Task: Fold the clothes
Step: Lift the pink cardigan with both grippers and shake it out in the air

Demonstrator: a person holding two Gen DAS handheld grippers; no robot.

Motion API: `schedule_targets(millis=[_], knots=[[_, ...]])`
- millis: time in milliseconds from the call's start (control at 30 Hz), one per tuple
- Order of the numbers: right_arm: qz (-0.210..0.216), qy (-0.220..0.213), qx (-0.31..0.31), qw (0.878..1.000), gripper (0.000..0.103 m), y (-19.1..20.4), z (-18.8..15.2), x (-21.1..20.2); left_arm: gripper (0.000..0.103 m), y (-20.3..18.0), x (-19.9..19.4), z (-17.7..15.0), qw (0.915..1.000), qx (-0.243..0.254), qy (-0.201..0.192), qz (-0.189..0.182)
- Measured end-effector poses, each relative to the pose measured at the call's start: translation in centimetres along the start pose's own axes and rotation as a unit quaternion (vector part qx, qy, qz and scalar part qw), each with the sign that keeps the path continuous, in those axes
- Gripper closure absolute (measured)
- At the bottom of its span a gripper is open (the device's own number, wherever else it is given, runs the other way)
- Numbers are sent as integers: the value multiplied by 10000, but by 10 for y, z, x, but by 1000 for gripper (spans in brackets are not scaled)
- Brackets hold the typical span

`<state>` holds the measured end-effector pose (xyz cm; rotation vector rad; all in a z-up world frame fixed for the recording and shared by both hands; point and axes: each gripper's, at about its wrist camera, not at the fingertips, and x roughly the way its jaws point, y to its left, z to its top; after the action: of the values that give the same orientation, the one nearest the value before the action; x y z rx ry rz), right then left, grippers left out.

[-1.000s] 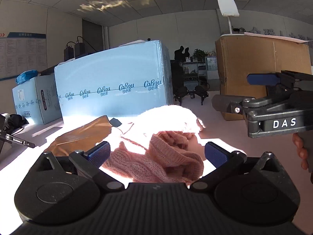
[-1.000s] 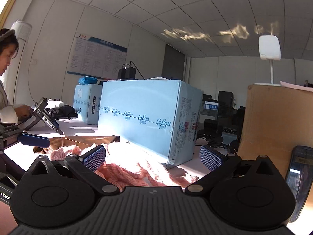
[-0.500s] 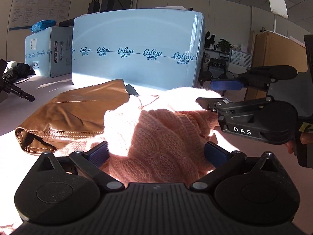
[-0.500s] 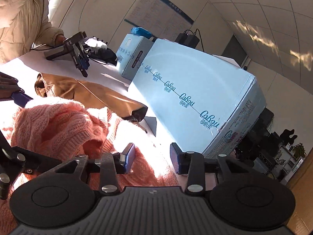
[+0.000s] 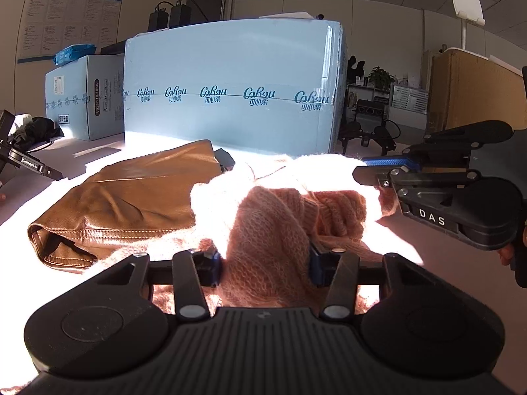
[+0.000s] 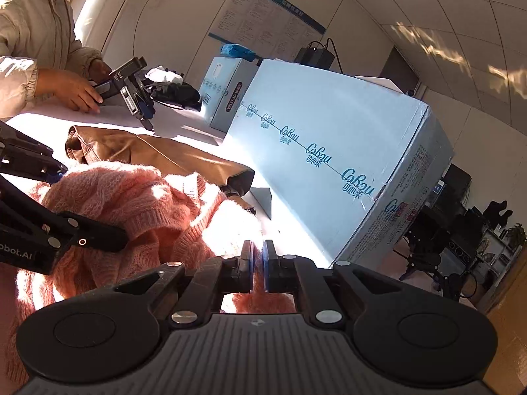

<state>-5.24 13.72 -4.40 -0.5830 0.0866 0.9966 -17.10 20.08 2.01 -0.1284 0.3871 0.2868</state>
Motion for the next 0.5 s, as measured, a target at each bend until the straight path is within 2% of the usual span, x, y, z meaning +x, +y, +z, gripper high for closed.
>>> schedule_targets(millis=[100, 200, 233, 267, 300, 333, 433, 500], knots=[[66, 39, 56, 10000, 98, 0, -5, -3, 78, -4, -3, 0, 9999, 126, -52, 45], [83, 32, 201, 9998, 97, -3, -6, -4, 79, -4, -6, -1, 9997, 177, -148, 79], [106, 62, 216, 9997, 92, -4, -7, -3, 79, -3, -7, -2, 9997, 169, -166, 75], [131, 107, 202, 9997, 78, -3, -7, -1, 80, -2, -7, -1, 9997, 152, -179, 57], [139, 127, 142, 9997, 73, -2, -7, 2, 80, -2, -7, -2, 9997, 143, -175, 49], [173, 135, 108, 9997, 73, -1, -7, 4, 80, -2, -7, -3, 9998, 137, -168, 44], [283, 351, 241, 9987, 99, 1, -8, 15, 82, 2, -8, -4, 9998, 41, -206, 24], [257, 379, 363, 9983, 99, 4, -10, 17, 82, 5, -9, -5, 9997, -11, -258, 46]])
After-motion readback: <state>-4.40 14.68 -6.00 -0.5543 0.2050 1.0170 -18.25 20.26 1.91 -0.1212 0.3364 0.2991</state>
